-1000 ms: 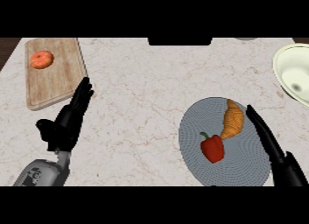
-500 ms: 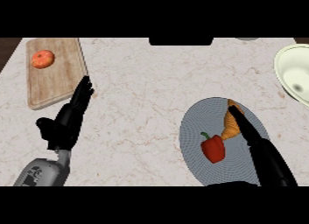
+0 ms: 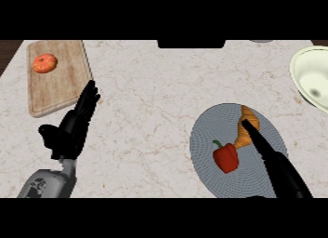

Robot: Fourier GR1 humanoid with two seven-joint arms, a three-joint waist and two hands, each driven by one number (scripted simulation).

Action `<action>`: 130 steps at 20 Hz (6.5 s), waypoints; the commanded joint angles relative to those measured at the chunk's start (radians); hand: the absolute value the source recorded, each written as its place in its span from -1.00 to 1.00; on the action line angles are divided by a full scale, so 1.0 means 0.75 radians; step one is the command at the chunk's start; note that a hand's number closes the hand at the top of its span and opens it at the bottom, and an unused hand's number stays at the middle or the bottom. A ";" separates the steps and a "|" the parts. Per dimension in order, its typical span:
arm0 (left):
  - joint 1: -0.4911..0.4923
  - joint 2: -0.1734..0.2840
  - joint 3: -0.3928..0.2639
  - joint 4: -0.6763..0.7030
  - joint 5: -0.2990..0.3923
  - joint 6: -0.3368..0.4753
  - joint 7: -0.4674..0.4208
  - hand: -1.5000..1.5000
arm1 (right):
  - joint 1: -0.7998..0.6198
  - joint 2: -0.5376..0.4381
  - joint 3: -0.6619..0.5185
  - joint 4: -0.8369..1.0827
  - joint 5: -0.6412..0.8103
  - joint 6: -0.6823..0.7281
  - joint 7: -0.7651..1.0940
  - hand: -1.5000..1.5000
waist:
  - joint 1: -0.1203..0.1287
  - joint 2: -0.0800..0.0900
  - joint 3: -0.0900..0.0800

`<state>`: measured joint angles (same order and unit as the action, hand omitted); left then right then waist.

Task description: Pick the bell pepper from the placemat and place it in the bowl

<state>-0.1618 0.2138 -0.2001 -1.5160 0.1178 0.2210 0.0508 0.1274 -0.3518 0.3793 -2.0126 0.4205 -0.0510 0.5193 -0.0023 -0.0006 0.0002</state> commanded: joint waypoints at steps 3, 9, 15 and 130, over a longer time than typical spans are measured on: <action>0.001 -0.048 0.022 0.009 -0.047 -0.010 0.000 0.00 | 0.112 0.070 0.013 -0.083 -0.033 0.011 -0.088 -1.00 | -0.003 -0.001 0.000; 0.059 -0.037 0.045 -0.051 -0.073 -0.078 0.022 0.00 | -0.005 0.118 -0.141 0.010 -0.169 0.093 -0.115 -1.00 | 0.005 0.000 0.000; 0.014 -0.083 0.076 -0.123 -0.102 -0.067 0.135 0.00 | 0.091 0.130 -0.192 0.045 -0.208 0.128 -0.218 -1.00 | 0.001 0.000 0.000; -0.031 -0.247 0.183 -0.014 -0.238 -0.220 0.020 0.00 | -1.210 -0.571 -0.943 2.312 0.160 0.212 -1.453 -1.00 | 0.071 0.029 0.007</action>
<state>-0.1739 0.0364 -0.0610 -1.5222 -0.0629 0.0540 0.0634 -0.7680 -0.7854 -0.3024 -0.3541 0.5647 0.0731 -0.4706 0.0457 0.0184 0.0040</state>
